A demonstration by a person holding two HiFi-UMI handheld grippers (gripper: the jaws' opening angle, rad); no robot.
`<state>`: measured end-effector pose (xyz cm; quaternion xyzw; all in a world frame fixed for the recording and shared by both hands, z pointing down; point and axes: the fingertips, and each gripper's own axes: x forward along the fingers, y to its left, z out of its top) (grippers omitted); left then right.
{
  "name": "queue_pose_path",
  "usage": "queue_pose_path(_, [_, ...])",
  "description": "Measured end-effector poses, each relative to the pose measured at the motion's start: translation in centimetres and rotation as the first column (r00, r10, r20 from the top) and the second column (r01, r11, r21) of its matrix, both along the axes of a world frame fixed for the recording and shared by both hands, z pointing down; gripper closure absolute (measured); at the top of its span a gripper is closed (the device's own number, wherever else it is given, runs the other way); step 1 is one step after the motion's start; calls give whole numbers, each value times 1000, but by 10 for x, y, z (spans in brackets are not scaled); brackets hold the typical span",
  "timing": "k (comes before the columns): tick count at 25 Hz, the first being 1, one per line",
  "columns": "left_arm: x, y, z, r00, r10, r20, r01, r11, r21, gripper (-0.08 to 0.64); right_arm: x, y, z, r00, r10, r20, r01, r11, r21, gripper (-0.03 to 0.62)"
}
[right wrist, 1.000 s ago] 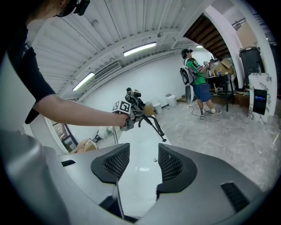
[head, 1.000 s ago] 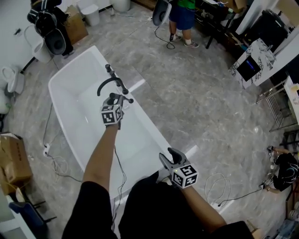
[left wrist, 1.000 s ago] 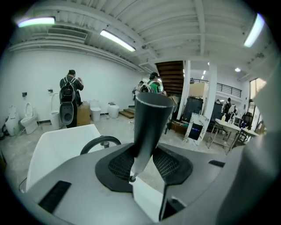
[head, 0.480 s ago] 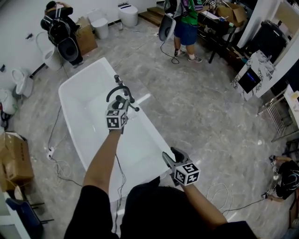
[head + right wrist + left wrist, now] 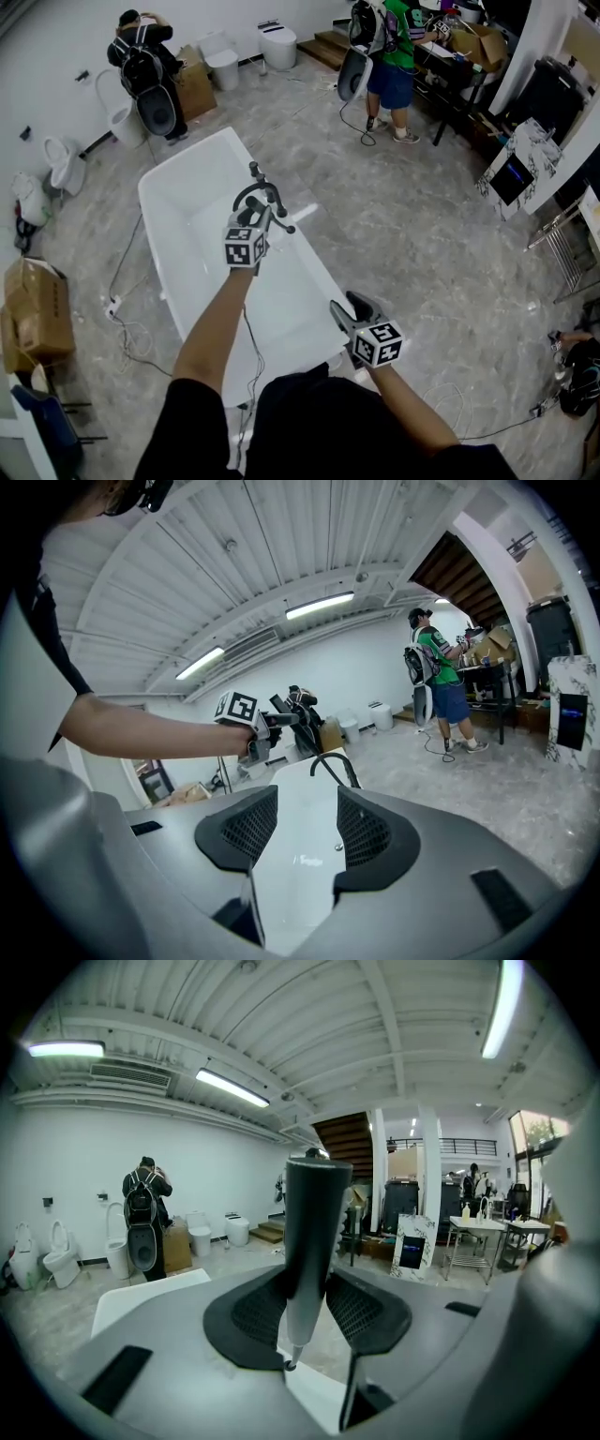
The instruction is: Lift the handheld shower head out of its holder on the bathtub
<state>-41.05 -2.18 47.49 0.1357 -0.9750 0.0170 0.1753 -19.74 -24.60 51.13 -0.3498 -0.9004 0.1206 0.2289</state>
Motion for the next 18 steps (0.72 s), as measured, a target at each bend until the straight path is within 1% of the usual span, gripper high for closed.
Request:
queue_pose_path(4, [3, -4, -18, 1000, 9, 29, -8, 1000, -25, 433, -11, 4, -15, 999, -2, 32, 3, 1000, -6, 407])
queue_pose_path(8, [4, -11, -33, 999, 10, 53, -9, 1000, -22, 433, -17, 9, -29, 998, -25, 64, 26, 1000, -9, 423])
queue_pose_path(10, [5, -15, -42, 998, 15, 66, -13, 1000, -18, 433, -18, 12, -39, 994, -47, 98, 48, 999, -8, 470])
queue_pose_path(12, [6, -21, -51, 996, 28, 86, -26, 999, -21, 433, -22, 13, -49, 990, -51, 133, 53, 999, -9, 503])
queue_pose_path(15, [5, -27, -61, 992, 44, 116, -41, 999, -25, 433, -31, 12, -62, 985, -38, 169, 39, 999, -3, 544])
queue_pose_path(18, [4, -29, -67, 990, 42, 131, -39, 999, -22, 433, -40, 8, -75, 980, -22, 196, 20, 1000, 11, 571])
